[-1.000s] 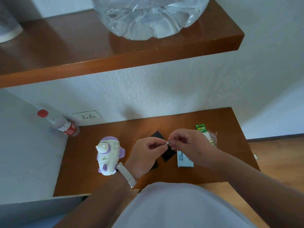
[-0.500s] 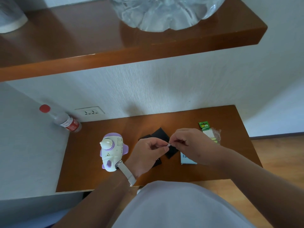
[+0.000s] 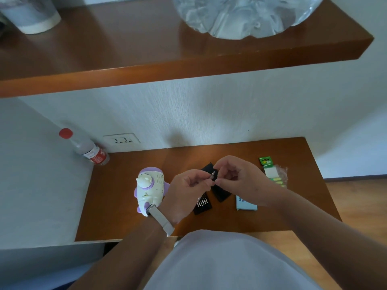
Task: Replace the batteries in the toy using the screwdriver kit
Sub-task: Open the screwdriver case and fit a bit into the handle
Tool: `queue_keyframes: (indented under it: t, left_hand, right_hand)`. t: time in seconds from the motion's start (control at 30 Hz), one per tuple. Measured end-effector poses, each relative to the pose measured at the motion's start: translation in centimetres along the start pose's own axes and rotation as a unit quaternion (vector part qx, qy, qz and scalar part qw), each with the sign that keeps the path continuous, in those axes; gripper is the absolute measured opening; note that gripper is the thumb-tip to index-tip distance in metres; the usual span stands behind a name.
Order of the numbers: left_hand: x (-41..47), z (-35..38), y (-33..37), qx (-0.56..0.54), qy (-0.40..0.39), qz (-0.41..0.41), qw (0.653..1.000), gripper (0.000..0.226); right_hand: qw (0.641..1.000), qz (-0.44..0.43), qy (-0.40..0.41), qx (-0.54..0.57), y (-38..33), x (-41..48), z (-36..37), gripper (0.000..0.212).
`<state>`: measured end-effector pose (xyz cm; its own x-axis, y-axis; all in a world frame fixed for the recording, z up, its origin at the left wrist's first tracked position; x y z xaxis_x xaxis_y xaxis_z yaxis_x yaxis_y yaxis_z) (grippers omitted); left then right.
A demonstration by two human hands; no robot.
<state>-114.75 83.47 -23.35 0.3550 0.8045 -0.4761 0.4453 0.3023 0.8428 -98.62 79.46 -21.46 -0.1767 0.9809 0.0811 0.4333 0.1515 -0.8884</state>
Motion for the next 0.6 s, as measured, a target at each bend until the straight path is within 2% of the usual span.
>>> queue_keyframes:
  t: [0.13, 0.27, 0.4, 0.6]
  left_hand:
    - [0.0, -1.7, -0.4, -0.1, 0.011, -0.023, 0.995, 0.009]
    - [-0.4, -3.1, -0.8, -0.241, 0.005, -0.048, 0.969, 0.009]
    - [-0.8, -4.7, -1.5, -0.261, 0.035, -0.038, 0.964, 0.01]
    - [-1.2, -8.3, -3.4, -0.21, 0.09, -0.016, 0.973, 0.005]
  right_hand:
    - [0.999, 0.032, 0.031, 0.013, 1.1, 0.2, 1.5, 0.011]
    - [0.999, 0.041, -0.001, 0.034, 0.5, 0.8, 4.7, 0.006]
    - [0.993, 0.06, -0.011, 0.1, -0.5, 1.8, 7.3, 0.015]
    - [0.995, 0.065, -0.03, 0.075, -1.8, 3.8, 10.5, 0.018]
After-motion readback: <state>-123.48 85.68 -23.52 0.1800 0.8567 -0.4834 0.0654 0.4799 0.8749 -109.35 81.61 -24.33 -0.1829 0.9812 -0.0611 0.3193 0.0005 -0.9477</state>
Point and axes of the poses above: each hand's wrist, its own x-axis towards the middle knuckle, its own z-axis out of the palm, y = z × x, the point moved 5 cm from there along x, towards the middle knuckle, and after that the axes turned 14 degrees about -z, right-handed, at the moved point
